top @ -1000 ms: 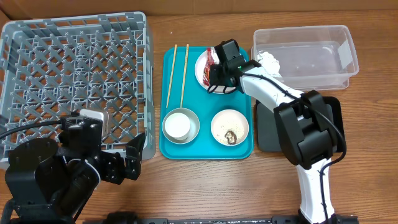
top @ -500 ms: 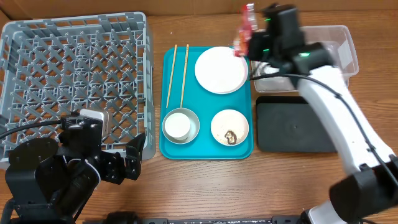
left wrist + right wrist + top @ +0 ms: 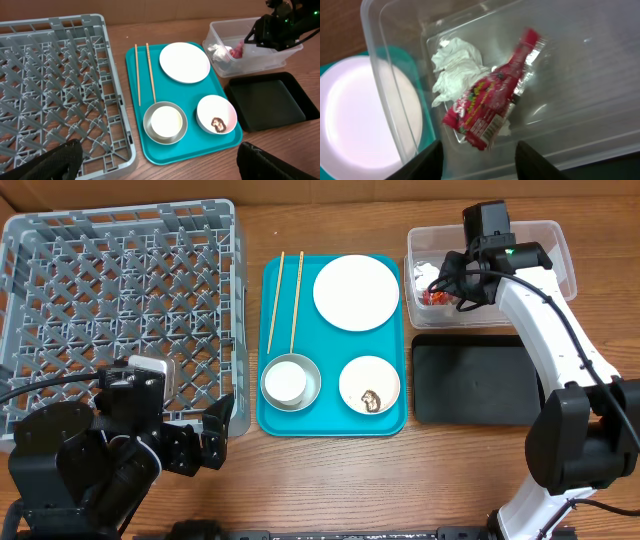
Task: Sort waste into correct bins and load items into the dishwasher
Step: 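Grasp the red snack wrapper with the right gripper, drop it in the clear bin, then grasp the white cup with the right gripper and lift it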
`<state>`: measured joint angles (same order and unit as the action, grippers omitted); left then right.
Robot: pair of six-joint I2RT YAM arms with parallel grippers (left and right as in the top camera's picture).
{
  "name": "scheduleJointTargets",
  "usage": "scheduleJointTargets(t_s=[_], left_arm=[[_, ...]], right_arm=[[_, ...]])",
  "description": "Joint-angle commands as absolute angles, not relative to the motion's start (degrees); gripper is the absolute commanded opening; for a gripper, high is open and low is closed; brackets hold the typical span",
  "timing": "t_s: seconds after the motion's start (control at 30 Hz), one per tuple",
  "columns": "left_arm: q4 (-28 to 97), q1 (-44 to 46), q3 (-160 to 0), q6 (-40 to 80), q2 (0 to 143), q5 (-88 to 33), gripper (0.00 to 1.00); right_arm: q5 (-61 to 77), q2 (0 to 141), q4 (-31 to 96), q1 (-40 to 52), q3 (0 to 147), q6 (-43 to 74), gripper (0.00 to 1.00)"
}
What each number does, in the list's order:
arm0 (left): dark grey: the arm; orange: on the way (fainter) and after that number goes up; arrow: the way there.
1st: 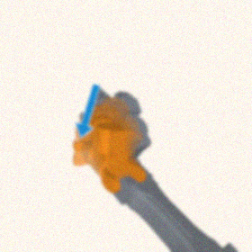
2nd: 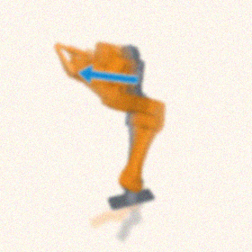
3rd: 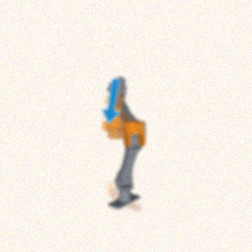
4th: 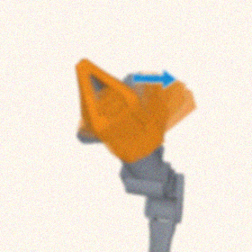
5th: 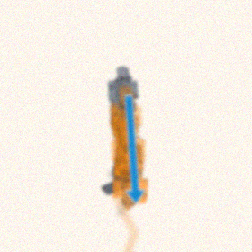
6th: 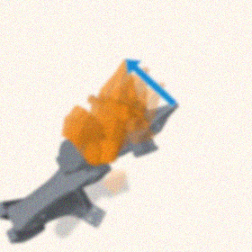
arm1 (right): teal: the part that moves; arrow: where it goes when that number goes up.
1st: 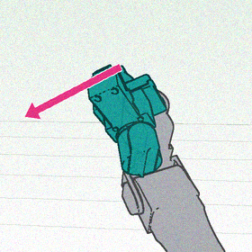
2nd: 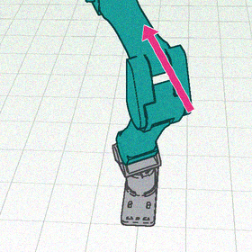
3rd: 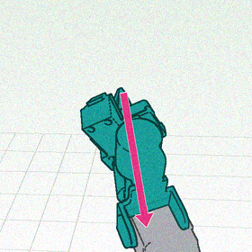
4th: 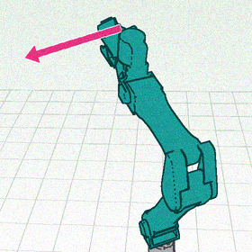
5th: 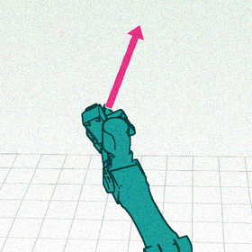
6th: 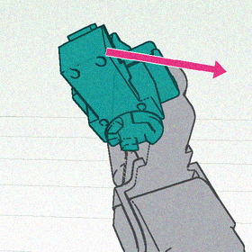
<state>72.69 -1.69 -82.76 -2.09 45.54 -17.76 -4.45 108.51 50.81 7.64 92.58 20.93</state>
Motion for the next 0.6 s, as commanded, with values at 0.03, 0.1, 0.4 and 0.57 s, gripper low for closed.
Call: scheduleJointTargets(t_s=[0.03,0.1,0.4,0.57], left_arm=[[72.66,-1.48,-82.61,-2.7,45.71,-18.09,1.0],[72.23,-1.48,-82.61,-2.26,45.71,-18.24,1.0],[58.13,-1.48,-82.61,-0.82,45.74,-22.52,1.0],[56.84,-1.48,-82.61,9.65,48.42,-14.81,1.0]], right_arm=[[1.63,103.13,51.55,9.19,94.54,19.53,0.5],[8.14,101.1,51.83,10.5,94.54,16.1,0.5],[23.99,100.27,55.88,24.69,93.91,9.98,0.48],[18.7,104.25,56.29,33.19,93.8,10.72,0.45]])
